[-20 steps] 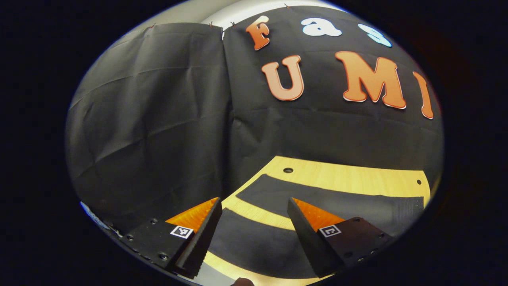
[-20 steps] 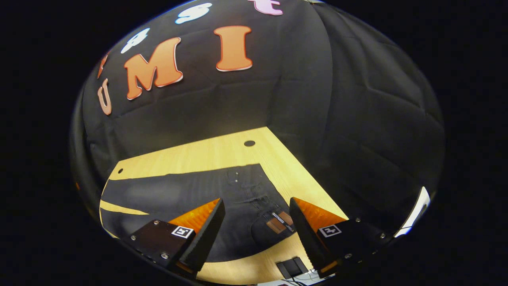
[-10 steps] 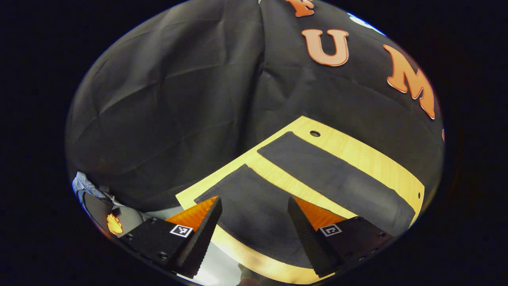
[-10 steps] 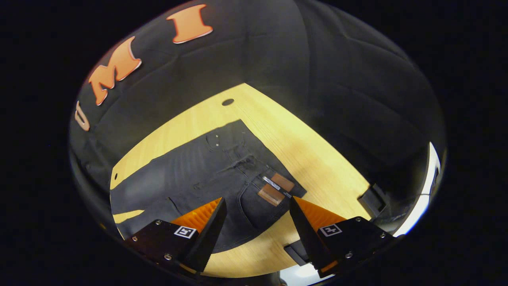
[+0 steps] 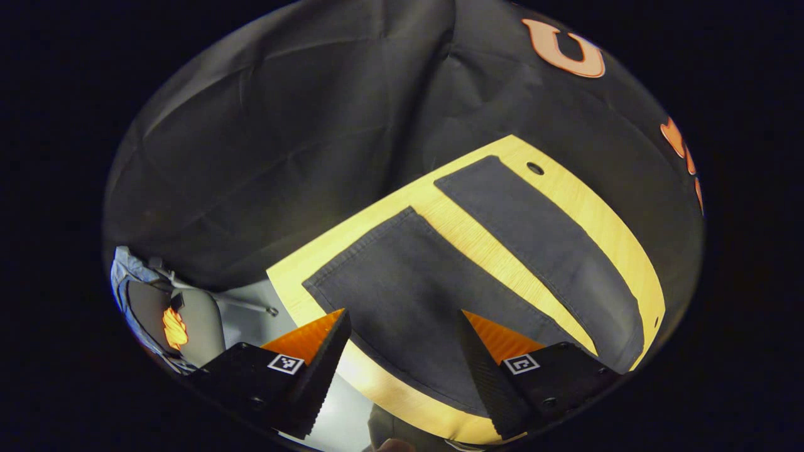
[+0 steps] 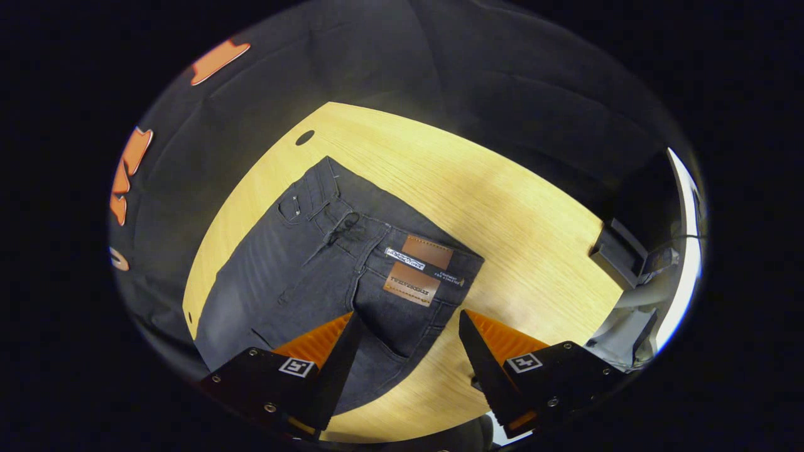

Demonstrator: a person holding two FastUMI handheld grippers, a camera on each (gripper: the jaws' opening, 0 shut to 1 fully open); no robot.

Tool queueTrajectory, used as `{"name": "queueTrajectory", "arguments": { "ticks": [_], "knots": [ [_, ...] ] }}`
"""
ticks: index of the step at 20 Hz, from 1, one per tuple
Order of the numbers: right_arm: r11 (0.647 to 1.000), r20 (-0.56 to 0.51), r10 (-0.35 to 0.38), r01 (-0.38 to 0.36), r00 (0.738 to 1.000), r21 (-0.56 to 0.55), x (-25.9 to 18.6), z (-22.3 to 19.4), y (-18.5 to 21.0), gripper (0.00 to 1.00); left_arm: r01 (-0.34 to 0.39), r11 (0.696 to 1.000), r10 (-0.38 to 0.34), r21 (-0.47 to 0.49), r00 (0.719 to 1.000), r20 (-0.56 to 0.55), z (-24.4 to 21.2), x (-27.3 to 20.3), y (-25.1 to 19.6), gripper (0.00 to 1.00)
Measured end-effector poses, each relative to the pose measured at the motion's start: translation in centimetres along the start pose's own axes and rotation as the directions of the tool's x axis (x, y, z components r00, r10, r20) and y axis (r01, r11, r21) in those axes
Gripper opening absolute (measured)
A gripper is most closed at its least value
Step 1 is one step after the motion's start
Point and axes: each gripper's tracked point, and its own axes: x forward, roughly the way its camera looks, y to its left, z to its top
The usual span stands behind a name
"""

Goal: Grasp the waist and the cuffs of the jeans and fold them to make the two legs overlap; first hold the waist and fold one-third of the jeans toward the cuffs, then hold the cuffs and fold the remaining one-third in the same direction to finish folding.

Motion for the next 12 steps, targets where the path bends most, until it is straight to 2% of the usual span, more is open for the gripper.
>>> {"name": "queueTrajectory", "arguments": {
  "ticks": [3,6,11,12],
  "knots": [
    [0.998,-0.047,-0.031,0.034,0.998,0.047,1.5,-0.1,-0.6,0.94,0.006,0.996,-0.017,-0.089,0.992,-0.122,-1.7,2.2,1.5,0.99],
    [0.995,-0.082,-0.083,0.086,0.993,0.044,2.4,-0.1,-1.3,0.94,-0.026,0.981,-0.018,-0.190,0.974,-0.225,-2.8,4.7,4.0,1.00],
    [0.982,-0.128,-0.189,0.191,0.974,0.002,2.6,-0.1,-1.4,0.91,-0.105,0.972,0.031,-0.209,0.945,-0.326,-1.5,7.7,7.7,0.99],
    [0.977,-0.137,-0.212,0.214,0.968,0.004,2.7,-0.1,-1.5,0.83,-0.117,0.973,0.043,-0.200,0.939,-0.342,-1.5,8.7,7.6,0.99]
  ]
}}
